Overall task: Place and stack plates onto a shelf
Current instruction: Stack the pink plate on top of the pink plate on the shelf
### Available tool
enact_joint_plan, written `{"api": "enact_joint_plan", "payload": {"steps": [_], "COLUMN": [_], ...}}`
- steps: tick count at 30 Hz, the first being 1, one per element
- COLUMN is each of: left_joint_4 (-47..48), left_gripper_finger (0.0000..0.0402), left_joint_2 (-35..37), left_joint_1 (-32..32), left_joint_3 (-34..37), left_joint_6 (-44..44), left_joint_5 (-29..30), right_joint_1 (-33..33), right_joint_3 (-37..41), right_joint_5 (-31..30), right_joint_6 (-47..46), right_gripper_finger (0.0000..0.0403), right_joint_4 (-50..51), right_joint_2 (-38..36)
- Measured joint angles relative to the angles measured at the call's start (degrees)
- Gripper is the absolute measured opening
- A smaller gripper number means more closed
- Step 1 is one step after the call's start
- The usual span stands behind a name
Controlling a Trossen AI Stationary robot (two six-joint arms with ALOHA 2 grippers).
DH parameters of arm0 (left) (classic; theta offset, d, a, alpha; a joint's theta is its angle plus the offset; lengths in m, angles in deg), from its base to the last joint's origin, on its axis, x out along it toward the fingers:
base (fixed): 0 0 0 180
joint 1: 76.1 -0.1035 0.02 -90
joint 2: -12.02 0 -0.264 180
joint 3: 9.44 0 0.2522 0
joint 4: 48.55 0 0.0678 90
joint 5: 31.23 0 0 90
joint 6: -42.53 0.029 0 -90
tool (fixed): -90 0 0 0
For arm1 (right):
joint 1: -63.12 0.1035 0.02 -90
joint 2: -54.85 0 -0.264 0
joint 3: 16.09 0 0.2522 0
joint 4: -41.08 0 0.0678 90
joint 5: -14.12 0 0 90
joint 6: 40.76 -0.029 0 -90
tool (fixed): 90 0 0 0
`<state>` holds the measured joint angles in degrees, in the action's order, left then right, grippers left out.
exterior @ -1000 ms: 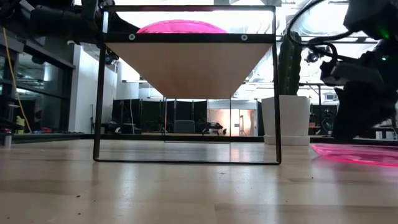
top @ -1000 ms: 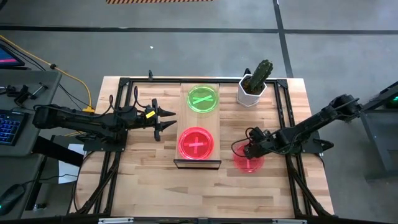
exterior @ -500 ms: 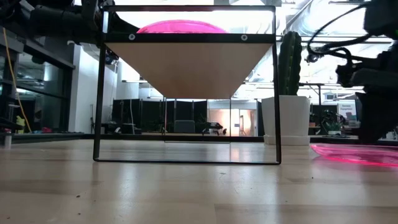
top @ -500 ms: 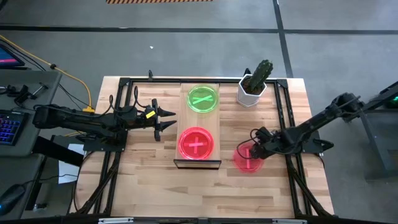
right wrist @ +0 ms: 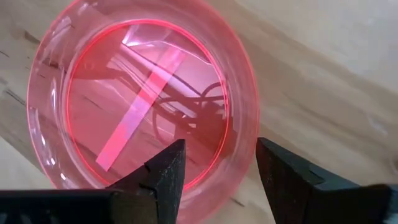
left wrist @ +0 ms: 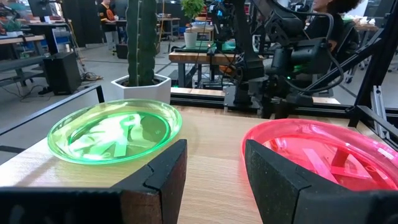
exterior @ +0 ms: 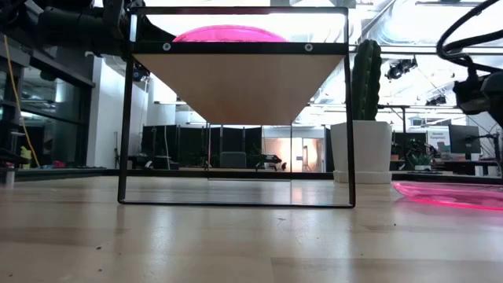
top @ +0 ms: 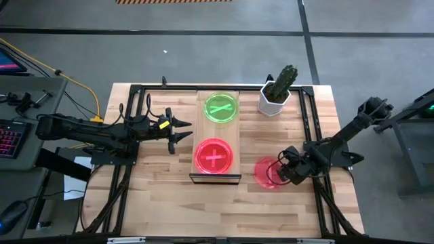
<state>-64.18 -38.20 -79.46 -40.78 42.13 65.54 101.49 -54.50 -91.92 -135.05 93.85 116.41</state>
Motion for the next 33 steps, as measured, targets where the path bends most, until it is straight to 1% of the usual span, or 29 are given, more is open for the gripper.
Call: {"api": "enact_joint_plan", "payload": {"steps": [2, 6, 9, 13, 17, 20, 22, 27, 28, 31, 33], "left_joint_4": [0.0, 0.0, 0.0, 0.0, 0.0, 0.0, 0.0, 0.0, 0.0, 0.0, 0.0], "left_gripper_finger": [0.0152, 0.0152, 0.0152, 0.0152, 0.0152, 0.0152, 0.0152, 0.0152, 0.0152, 0.0152, 0.0152], "left_joint_2": [0.0, 0.0, 0.0, 0.0, 0.0, 0.0, 0.0, 0.0, 0.0, 0.0, 0.0], "left_joint_1": [0.0, 0.0, 0.0, 0.0, 0.0, 0.0, 0.0, 0.0, 0.0, 0.0, 0.0], "left_joint_3": [0.0, 0.0, 0.0, 0.0, 0.0, 0.0, 0.0, 0.0, 0.0, 0.0, 0.0], "left_joint_6": [0.0, 0.0, 0.0, 0.0, 0.0, 0.0, 0.0, 0.0, 0.0, 0.0, 0.0], "left_joint_5": [0.0, 0.0, 0.0, 0.0, 0.0, 0.0, 0.0, 0.0, 0.0, 0.0, 0.0], "right_joint_1": [1.0, 2.6, 2.9, 2.9, 3.0, 3.0, 2.9, 3.0, 2.9, 2.9, 2.9], "right_joint_3": [0.0, 0.0, 0.0, 0.0, 0.0, 0.0, 0.0, 0.1, 0.1, 0.1, 0.1], "right_joint_5": [-0.1, -2.0, -2.1, -0.6, -1.0, -1.3, -1.3, -2.3, -3.2, -5.2, -5.8], "right_joint_6": [-2.1, -4.7, -4.8, -4.6, -4.7, -4.8, -4.7, -4.7, -4.7, -4.9, -4.8], "right_gripper_finger": [0.0177, 0.0177, 0.0177, 0.0175, 0.0162, 0.0138, 0.0113, 0.002, 0.0011, 0.0012, 0.0004], "right_joint_4": [0.1, -0.7, -2.6, -6.2, -6.9, -6.8, -6.8, -5.6, -5.6, -5.8, -6.5], "right_joint_2": [0.0, 0.8, 2.6, 5.9, 7.3, 7.4, 7.5, 7.5, 7.5, 7.4, 6.7]}}
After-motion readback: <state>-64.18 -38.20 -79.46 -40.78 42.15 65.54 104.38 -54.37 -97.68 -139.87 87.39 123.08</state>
